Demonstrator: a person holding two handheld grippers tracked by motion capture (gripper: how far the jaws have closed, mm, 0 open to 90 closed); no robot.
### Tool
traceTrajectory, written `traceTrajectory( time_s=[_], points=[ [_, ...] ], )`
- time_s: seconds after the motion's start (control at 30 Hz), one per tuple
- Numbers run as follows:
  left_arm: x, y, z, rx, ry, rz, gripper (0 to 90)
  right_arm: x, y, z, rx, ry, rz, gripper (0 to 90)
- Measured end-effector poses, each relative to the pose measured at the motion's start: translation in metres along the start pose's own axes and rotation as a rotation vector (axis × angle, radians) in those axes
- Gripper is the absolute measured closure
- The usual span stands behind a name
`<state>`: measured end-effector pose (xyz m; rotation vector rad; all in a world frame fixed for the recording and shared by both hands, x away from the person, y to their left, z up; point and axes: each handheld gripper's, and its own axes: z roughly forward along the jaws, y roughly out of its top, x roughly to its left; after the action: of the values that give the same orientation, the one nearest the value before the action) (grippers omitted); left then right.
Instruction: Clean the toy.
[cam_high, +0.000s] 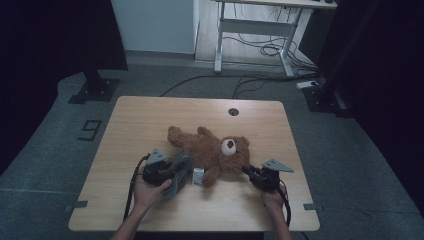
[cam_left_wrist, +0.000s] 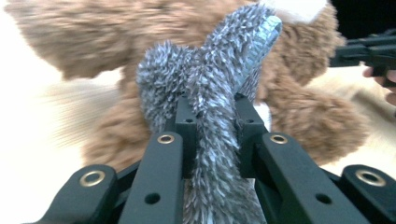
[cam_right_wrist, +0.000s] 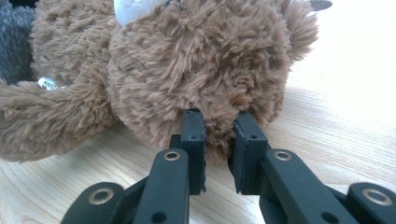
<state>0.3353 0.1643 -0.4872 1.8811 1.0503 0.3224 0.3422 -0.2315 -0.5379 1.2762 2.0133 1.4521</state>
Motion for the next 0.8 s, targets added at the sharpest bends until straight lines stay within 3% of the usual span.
traceTrajectory(
  time_s=[0.1, 0.37, 0.57, 0.7, 0.77, 0.8],
  points=[
    [0.011, -0.003, -0.004, -0.004, 0.007, -0.033, 75.8, 0.0, 0.0, 0.0, 0.001, 0.002, -0.001, 77.0],
    [0.026, -0.006, -0.016, -0.004, 0.057, -0.038, 75.8, -0.001, 0.0, 0.0, 0.002, 0.004, -0.005, 77.0],
    [0.051, -0.015, -0.031, 0.019, 0.146, -0.069, 76.0, -0.001, 0.0, 0.0, 0.005, 0.002, -0.006, 77.0],
    [0.054, -0.014, -0.034, -0.007, 0.124, -0.095, 76.0, -0.001, 0.0, 0.0, 0.005, 0.0, -0.006, 77.0],
    [0.048, -0.007, -0.034, -0.028, 0.109, -0.075, 76.1, -0.001, 0.0, 0.0, 0.005, -0.001, -0.005, 77.0],
    [0.039, 0.004, -0.033, -0.044, 0.092, -0.048, 76.1, -0.001, 0.0, 0.0, 0.006, -0.002, -0.006, 77.0]
  ],
)
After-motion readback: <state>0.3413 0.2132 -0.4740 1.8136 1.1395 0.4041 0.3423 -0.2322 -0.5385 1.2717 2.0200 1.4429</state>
